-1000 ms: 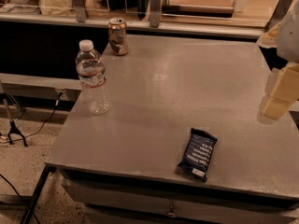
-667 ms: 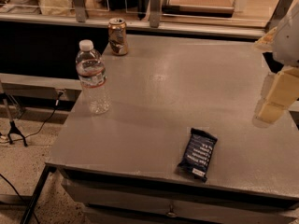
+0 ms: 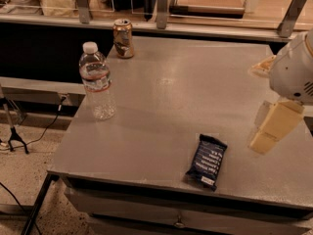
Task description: Move rxbar blueberry near water bottle
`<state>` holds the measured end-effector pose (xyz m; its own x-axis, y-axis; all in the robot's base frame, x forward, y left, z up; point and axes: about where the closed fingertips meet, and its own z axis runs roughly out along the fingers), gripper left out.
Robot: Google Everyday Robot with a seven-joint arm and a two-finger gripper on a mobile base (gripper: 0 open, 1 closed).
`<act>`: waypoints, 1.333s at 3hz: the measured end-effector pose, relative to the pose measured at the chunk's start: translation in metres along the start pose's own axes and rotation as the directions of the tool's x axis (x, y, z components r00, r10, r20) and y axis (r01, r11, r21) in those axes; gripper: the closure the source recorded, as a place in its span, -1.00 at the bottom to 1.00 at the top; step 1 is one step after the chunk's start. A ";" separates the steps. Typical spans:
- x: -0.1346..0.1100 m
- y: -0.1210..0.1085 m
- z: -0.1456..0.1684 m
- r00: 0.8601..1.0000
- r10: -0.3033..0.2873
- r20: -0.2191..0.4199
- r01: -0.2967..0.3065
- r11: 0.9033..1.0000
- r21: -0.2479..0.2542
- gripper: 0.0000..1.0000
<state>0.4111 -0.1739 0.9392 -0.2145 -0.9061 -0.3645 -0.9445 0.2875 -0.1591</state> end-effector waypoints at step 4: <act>-0.012 0.018 0.025 0.992 -0.011 0.124 0.017 0.999 -0.042 -1.00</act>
Offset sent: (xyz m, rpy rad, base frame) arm -0.0028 0.0193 -0.0103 0.0014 -0.0211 0.0684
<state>0.4028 -0.1495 0.9174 -0.1711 -0.8638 -0.4740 -0.9576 0.2590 -0.1263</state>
